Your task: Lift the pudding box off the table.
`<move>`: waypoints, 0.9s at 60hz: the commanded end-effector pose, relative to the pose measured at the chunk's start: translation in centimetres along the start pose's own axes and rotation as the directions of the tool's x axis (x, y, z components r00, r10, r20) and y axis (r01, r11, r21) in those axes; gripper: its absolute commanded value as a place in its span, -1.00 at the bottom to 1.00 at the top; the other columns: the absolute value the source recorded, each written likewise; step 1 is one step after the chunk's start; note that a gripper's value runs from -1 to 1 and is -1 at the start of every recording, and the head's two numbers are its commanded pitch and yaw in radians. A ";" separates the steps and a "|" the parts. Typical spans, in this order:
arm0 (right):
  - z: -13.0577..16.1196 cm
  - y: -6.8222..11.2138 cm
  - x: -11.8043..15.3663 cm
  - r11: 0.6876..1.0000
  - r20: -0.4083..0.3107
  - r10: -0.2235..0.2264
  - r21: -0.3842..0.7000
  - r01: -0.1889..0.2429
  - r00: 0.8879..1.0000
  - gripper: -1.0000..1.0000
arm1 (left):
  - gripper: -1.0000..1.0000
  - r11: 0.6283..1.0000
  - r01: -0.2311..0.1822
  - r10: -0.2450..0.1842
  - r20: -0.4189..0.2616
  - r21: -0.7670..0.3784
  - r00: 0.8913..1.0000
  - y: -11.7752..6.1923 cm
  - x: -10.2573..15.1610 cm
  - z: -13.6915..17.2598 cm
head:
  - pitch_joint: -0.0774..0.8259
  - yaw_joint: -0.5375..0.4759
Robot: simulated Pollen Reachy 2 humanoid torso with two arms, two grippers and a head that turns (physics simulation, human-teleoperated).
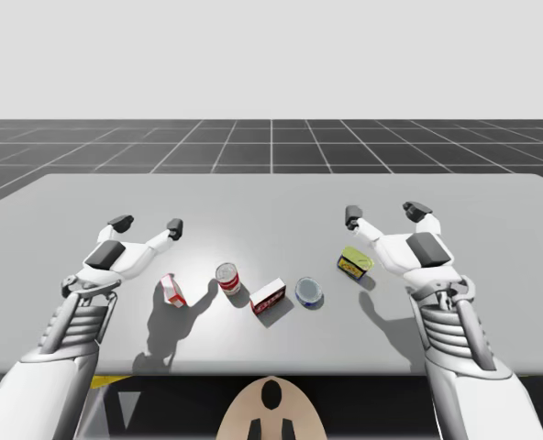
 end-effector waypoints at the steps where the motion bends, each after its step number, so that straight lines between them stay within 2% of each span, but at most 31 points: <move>1: 0.2 0.0 0.0 1.000 0.003 -0.003 -0.019 0.003 1.000 -1.00 | -1.00 1.000 0.013 -0.013 -0.002 0.000 1.000 -0.1 -0.2 0.0 | -0.79 0.06; 3: 0.2 0.0 0.0 1.000 0.006 -0.001 -0.017 0.001 1.000 -1.00 | -1.00 1.000 0.015 -0.015 -0.001 0.000 1.000 -0.1 -0.2 0.0 | -0.78 0.06; 5: 0.1 0.0 0.2 1.000 0.003 -0.023 -0.007 0.023 1.000 -1.00 | -1.00 1.000 0.020 -0.020 0.004 0.001 1.000 -0.1 -0.2 0.0 | -0.76 0.06; 8: 0.0 0.0 0.2 1.000 0.007 -0.009 -0.009 0.009 1.000 -1.00 | -1.00 1.000 0.022 -0.022 0.006 0.003 1.000 -0.1 -0.2 0.0 | -0.73 0.06; 31: -0.1 0.0 0.0 0.999 0.021 0.030 -0.034 -0.029 0.999 -1.00 | -1.00 0.999 0.041 -0.041 0.019 0.002 0.999 -0.2 -0.1 0.2 | 0.02 0.05; 54: 0.0 -0.2 0.2 0.998 0.027 0.044 -0.040 -0.043 0.999 -1.00 | -1.00 0.998 0.056 -0.056 0.021 -0.012 0.998 -0.4 -0.1 0.2 | 0.54 0.12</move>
